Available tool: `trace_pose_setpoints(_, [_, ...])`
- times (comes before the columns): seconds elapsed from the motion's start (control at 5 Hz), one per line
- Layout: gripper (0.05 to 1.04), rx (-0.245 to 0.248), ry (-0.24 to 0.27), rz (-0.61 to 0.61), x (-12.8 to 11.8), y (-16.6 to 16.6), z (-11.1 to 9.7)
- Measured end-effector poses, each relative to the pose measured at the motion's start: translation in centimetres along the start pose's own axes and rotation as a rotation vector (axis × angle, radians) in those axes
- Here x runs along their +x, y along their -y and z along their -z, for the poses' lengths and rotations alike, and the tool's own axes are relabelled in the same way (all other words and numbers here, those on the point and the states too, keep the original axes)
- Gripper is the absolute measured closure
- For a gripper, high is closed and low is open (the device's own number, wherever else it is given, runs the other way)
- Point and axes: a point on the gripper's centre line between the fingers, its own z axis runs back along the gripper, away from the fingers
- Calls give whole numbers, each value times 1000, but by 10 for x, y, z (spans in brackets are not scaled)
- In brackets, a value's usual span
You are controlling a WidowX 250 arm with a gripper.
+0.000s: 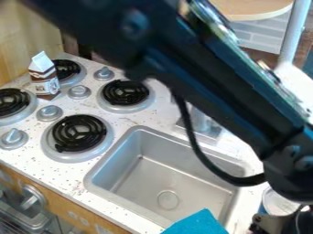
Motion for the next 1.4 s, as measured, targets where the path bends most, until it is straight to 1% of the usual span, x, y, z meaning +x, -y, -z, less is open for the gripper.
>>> trace_pose_setpoints(0.2, [83, -5, -13, -23, 11, -1, 16])
trace_pose_setpoints(0.4, [83, -2, -39, -38, 17, -1, 34])
trace_pose_setpoints(0.6, [83, 1, -34, -59, 31, -4, 41])
trace_pose_setpoints(0.8, [83, -6, -28, -90, 43, -10, 41])
trace_pose_setpoints(1.0, [83, 10, -34, -116, 51, -19, 49])
trace_pose_setpoints(1.2, [83, 15, -26, -136, 62, -27, 53])
trace_pose_setpoints(1.4, [83, 30, -24, -159, 75, -35, 60])
